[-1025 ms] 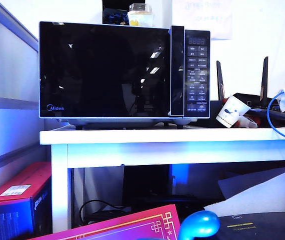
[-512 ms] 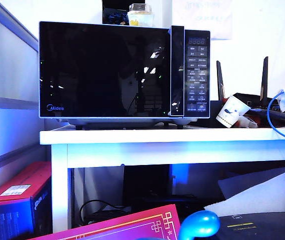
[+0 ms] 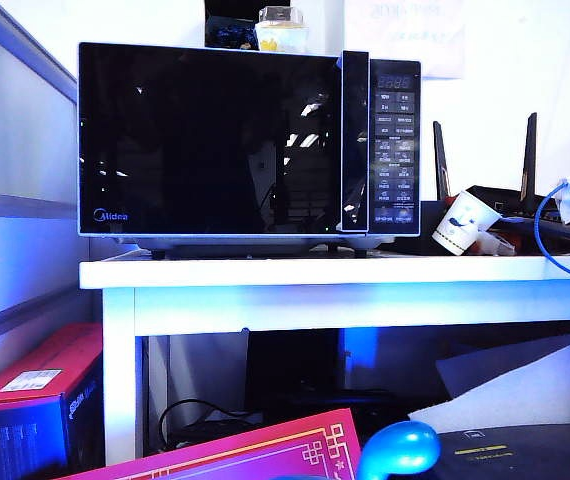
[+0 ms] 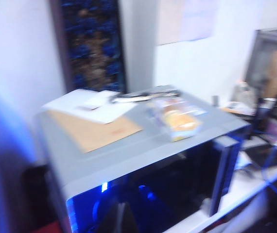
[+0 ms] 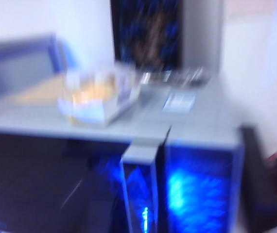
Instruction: Open the microwave door, place the box of snacks from the top of the microwave inside, then close the microwave door.
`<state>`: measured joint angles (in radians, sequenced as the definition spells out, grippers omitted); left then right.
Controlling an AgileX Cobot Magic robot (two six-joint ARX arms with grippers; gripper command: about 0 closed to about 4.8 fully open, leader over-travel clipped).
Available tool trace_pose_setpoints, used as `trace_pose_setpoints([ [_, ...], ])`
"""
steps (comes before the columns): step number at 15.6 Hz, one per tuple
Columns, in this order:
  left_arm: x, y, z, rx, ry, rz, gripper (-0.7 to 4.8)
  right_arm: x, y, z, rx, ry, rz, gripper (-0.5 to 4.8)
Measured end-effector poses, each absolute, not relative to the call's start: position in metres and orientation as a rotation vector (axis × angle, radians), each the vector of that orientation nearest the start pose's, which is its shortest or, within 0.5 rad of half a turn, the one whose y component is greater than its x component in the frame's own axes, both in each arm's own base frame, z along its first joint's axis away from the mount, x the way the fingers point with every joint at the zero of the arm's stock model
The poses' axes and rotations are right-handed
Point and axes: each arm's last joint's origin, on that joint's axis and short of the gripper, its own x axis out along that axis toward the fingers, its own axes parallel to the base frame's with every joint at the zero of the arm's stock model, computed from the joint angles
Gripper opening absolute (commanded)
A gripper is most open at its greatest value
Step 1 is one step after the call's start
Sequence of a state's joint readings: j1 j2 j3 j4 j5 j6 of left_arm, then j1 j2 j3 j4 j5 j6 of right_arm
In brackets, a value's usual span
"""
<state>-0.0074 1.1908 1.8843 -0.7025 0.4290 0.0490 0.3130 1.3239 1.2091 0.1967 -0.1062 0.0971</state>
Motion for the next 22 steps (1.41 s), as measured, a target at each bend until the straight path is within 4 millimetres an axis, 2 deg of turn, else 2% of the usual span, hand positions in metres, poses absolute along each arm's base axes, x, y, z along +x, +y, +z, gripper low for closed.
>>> trace_pose_setpoints([
  [2, 0.167, -0.013, 0.553, 0.051, -0.025, -0.434, -0.06, 0.303, 0.106, 0.385, 0.109, -0.05, 0.435, 2.93],
  [3, 0.168, -0.013, 0.553, 0.053, -0.033, -0.433, -0.05, 0.31, 0.11, 0.379, 0.107, -0.05, 0.438, 3.6],
  [4, 0.17, -0.014, 0.553, 0.052, -0.031, -0.442, -0.06, 0.321, 0.117, 0.368, 0.105, -0.038, 0.445, 3.77],
  [11, 0.175, -0.014, 0.551, 0.051, -0.022, -0.441, -0.06, 0.362, 0.149, 0.319, 0.123, -0.104, 0.335, 3.78],
  [16, 0.175, -0.014, 0.551, 0.051, -0.022, -0.441, -0.06, 0.383, 0.157, 0.285, 0.129, -0.108, 0.251, 3.77],
  [22, 0.175, -0.014, 0.551, 0.05, -0.022, -0.441, -0.05, 0.41, 0.169, 0.288, 0.128, -0.103, 0.252, 3.63],
])
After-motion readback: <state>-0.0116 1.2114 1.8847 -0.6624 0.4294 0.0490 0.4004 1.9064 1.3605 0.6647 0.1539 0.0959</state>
